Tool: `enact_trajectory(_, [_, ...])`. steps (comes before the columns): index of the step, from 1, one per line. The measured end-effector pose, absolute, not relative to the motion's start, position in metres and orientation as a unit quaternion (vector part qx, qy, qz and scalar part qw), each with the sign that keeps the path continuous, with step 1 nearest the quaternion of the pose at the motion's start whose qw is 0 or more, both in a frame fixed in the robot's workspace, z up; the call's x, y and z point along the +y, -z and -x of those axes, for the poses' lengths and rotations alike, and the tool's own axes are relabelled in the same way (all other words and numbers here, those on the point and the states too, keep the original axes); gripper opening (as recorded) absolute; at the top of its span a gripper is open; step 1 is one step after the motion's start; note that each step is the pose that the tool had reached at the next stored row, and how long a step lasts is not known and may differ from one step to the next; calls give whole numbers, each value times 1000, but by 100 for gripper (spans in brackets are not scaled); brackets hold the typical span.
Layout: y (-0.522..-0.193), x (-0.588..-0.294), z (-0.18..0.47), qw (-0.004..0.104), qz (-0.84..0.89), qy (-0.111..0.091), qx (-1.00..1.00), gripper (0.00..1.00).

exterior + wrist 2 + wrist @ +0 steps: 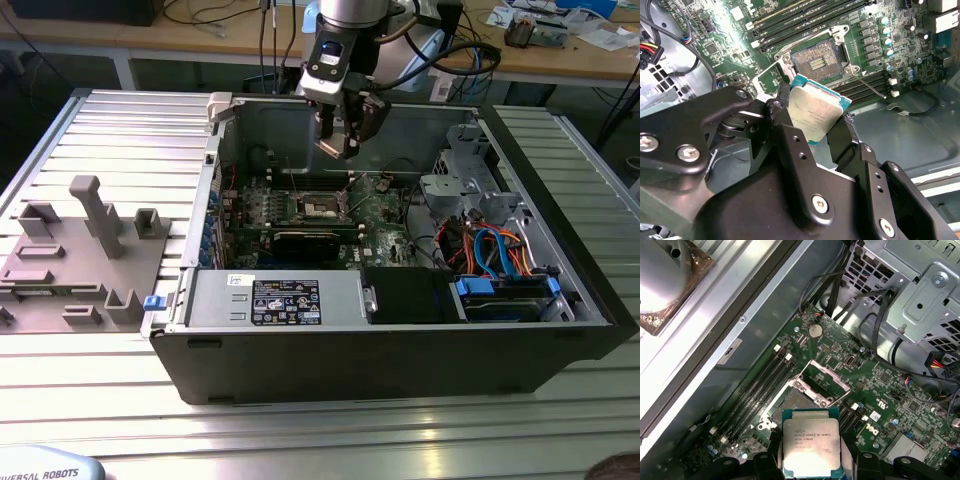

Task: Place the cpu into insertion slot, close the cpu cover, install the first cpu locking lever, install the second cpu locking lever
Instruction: 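Place the cpu into insertion slot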

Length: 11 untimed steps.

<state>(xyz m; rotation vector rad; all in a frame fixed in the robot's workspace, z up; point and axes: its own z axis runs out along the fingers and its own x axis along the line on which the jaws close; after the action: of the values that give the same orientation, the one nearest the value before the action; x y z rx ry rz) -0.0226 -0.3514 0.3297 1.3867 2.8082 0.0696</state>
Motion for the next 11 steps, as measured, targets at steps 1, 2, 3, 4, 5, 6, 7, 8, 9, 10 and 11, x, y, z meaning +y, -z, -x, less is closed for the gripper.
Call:
enact_trajectory(1, [-330, -351, 23, 4, -444, -22, 896, 55])
enact_trajectory(2, [-330, -351, 23, 5, -445, -22, 895, 55])
enact_trajectory(3, [-330, -351, 23, 5, -446, -22, 895, 55])
enact_trajectory(4, [-330, -351, 23, 5, -447, -22, 894, 55])
enact_trajectory(5, [-330, -351, 23, 5, -448, -22, 894, 55])
enact_trajectory(6, [-330, -351, 23, 5, -449, -22, 893, 55])
enact_trajectory(7, [-330, -351, 23, 5, -450, -22, 893, 55])
enact_trajectory(8, [-330, -351, 23, 5, -451, -22, 892, 55])
enact_trajectory(9, [-330, -351, 23, 5, -451, -22, 892, 55])
enact_trajectory(10, [-330, -351, 23, 5, -452, -22, 892, 55])
enact_trajectory(11, [-329, -351, 23, 5, -453, -22, 891, 55])
